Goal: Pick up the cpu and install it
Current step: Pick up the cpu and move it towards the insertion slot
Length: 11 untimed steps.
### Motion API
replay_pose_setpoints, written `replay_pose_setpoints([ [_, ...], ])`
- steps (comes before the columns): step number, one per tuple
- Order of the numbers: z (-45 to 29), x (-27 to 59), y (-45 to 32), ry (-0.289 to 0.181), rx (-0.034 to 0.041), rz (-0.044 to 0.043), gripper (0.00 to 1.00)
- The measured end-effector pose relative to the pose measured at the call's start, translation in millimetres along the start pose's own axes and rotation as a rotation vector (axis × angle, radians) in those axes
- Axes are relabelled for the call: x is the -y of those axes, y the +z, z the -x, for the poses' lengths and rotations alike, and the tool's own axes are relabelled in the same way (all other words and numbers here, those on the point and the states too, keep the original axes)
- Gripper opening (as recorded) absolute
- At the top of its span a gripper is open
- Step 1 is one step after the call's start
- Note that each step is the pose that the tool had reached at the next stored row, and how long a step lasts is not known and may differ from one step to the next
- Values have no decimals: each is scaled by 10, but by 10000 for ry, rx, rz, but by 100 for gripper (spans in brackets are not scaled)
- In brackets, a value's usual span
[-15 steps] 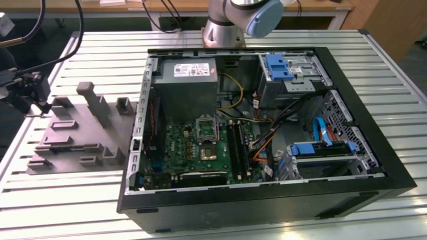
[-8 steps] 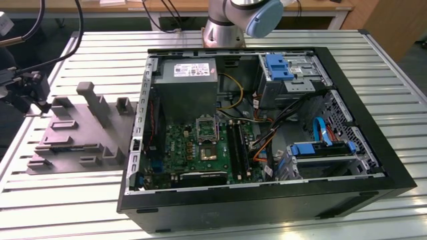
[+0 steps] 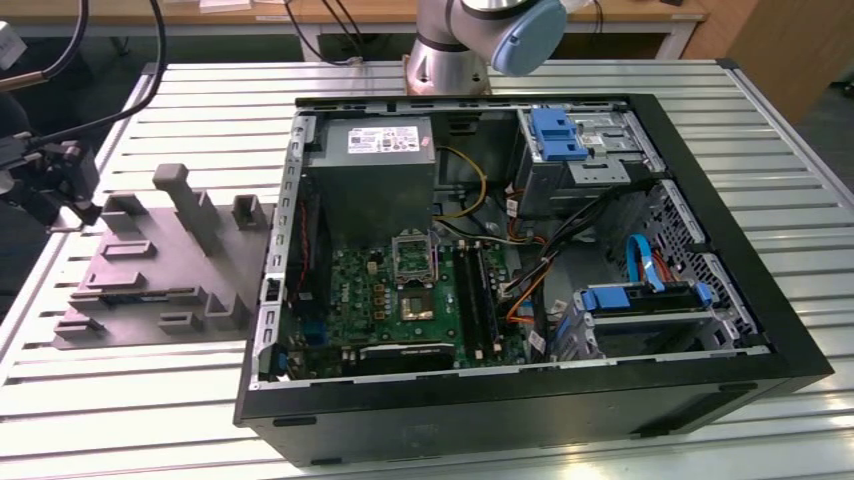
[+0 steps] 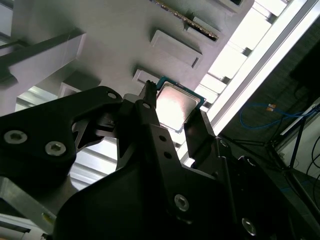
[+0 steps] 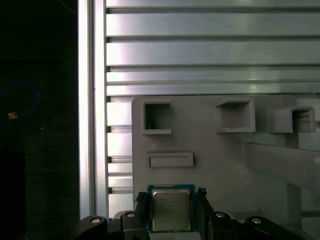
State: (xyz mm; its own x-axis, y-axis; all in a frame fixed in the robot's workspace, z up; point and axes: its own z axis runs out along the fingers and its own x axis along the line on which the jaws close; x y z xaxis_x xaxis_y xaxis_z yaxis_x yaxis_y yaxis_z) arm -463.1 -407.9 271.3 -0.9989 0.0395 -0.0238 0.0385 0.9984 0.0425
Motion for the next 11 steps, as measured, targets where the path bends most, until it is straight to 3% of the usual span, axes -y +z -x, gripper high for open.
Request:
replay_pose_setpoints([
  [11, 1, -1, -24, 0, 0, 0, 47],
])
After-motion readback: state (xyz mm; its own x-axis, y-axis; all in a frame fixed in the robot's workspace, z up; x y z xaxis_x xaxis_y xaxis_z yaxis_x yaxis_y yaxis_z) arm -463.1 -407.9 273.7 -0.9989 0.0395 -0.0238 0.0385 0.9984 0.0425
